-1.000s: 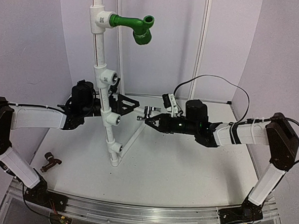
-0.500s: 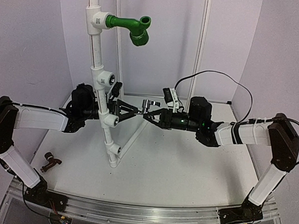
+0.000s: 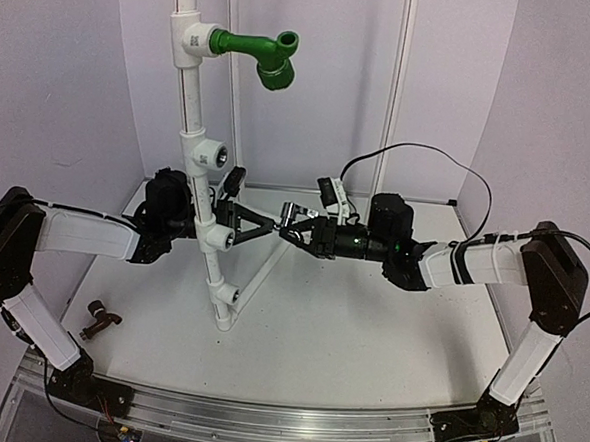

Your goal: Install the water faucets

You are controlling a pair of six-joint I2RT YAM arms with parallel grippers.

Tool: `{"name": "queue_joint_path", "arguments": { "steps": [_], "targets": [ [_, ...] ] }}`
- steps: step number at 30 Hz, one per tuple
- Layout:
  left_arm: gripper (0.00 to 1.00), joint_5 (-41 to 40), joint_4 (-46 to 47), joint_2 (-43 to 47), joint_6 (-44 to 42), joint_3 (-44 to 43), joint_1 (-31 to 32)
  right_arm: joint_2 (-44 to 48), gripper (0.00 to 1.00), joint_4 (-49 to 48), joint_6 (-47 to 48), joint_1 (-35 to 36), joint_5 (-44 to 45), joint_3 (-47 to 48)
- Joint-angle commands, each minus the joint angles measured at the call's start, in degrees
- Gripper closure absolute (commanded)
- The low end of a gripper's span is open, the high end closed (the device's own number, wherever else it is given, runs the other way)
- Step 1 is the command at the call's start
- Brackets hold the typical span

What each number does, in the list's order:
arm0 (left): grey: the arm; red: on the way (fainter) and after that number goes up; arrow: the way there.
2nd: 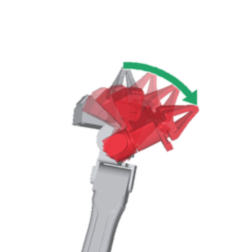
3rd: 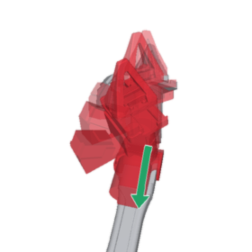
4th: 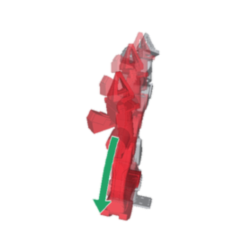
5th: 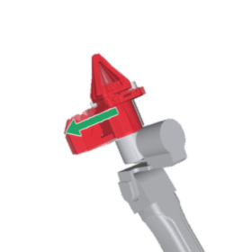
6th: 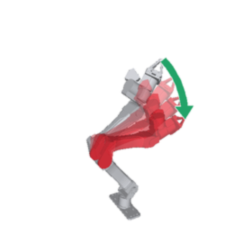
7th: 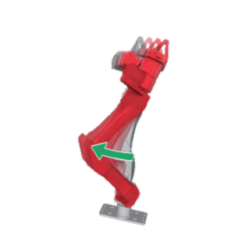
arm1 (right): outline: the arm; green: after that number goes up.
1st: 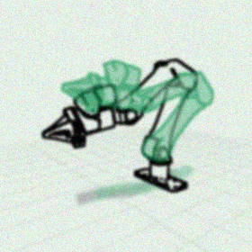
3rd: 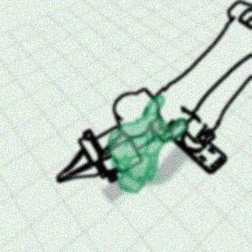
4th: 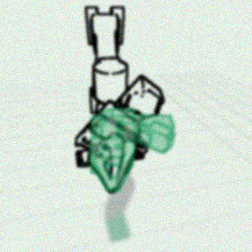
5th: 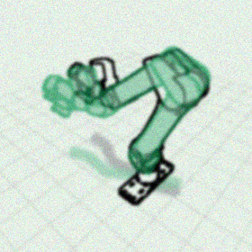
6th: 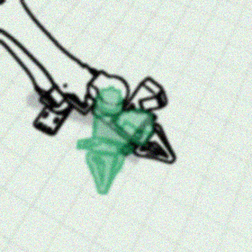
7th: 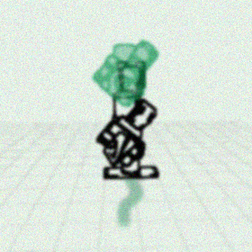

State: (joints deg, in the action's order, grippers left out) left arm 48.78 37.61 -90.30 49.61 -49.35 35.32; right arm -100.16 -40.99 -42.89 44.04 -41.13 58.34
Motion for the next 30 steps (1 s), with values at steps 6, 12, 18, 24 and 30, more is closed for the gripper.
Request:
{"name": "queue_joint_path", "arguments": {
  "steps": [6, 12, 18, 24, 30],
  "targets": [
    [1.00, 0.4, 2.4, 0.2, -2.8, 0.0, 0.4, 0.1, 0.66, -1.9, -1.3, 0.3, 4.2, 3.3],
    [1.00, 0.8, 2.6, 0.7, -2.8, 0.3, 0.5, -1.4, 0.86, -3.8, -3.2, 0.3, 3.3, 4.2],
    [0.75, -1.0, 2.6, 2.2, -1.7, 1.6, -0.1, -0.3, 1.00, -4.7, -1.9, 0.3, 4.1, 2.6],
    [0.34, -3.3, 2.3, 9.6, 0.2, 7.2, -6.7, 6.7, 1.00, 6.2, 10.7, 0.3, 9.3, -1.0],
    [0.26, -7.0, -8.5, 23.4, -3.2, 11.0, -13.9, 16.8, 1.00, 19.9, 32.8, 3.2, 16.8, -3.3]
  ]
}}
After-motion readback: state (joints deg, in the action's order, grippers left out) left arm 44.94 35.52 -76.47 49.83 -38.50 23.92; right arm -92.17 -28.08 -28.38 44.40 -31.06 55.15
